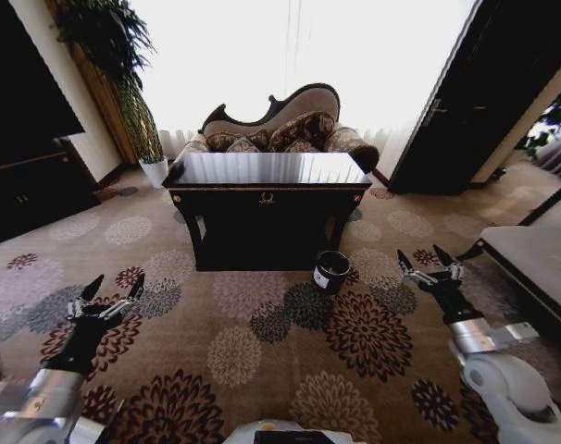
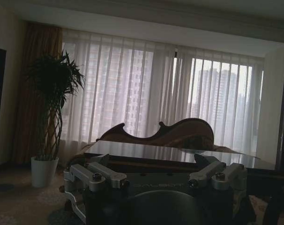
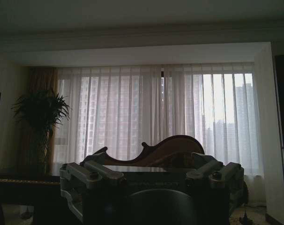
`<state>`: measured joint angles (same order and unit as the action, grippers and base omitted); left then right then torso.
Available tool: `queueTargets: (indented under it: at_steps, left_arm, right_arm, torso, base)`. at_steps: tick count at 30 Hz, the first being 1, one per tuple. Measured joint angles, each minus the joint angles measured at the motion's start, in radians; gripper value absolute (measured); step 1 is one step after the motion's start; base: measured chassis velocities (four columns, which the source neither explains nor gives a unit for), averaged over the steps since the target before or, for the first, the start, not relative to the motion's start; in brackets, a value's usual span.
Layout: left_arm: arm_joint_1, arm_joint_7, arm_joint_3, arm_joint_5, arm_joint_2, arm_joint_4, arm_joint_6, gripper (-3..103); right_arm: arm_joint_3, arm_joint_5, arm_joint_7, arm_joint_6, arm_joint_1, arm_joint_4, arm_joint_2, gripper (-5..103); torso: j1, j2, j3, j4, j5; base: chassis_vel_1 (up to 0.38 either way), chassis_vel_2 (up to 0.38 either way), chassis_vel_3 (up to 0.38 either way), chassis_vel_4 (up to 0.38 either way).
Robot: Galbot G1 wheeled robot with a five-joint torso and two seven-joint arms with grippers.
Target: Move to the front of the table and place the trash on the table into the trash bin.
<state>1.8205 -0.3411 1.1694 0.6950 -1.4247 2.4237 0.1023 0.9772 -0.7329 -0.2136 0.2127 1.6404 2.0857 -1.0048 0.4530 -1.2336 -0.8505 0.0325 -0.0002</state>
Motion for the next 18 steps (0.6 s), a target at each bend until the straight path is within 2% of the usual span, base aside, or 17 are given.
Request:
queueTargets:
  at_steps: [18]
  left_arm:
    - [0.0, 0.0, 0.002, 0.003, 0.0, 0.003, -0.001, 100]
  right_arm:
    - [0.003, 0.002, -0.004, 0.003, 0.007, 0.01, -0.014, 100]
  torso:
    - [0.001, 0.0, 0.0, 0.0, 0.0]
  base:
    - [0.0, 0.0, 0.0, 0.0]
